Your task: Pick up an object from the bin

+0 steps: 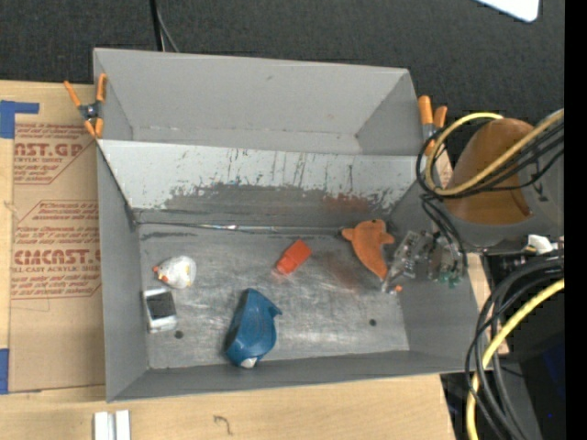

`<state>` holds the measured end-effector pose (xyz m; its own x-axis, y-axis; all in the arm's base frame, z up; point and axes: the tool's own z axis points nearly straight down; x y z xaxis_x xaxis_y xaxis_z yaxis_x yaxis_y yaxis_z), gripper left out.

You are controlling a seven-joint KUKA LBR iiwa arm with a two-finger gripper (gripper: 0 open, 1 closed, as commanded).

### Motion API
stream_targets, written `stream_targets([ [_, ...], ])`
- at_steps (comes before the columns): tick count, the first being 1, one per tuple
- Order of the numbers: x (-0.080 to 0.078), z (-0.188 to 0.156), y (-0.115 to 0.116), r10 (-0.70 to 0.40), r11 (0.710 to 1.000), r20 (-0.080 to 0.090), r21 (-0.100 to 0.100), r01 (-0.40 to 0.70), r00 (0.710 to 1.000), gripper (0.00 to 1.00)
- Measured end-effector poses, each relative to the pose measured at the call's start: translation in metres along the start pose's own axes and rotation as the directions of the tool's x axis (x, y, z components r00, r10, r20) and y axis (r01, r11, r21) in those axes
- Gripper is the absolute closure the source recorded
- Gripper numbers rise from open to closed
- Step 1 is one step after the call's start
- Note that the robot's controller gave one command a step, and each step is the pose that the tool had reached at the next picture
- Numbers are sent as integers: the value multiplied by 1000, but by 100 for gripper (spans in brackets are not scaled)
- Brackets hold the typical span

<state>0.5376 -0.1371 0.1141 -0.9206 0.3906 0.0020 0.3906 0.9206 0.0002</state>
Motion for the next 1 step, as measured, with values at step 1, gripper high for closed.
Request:
stream_targets([
  [1,1,-18,0,0,1000,-4,0,0,1000,100],
])
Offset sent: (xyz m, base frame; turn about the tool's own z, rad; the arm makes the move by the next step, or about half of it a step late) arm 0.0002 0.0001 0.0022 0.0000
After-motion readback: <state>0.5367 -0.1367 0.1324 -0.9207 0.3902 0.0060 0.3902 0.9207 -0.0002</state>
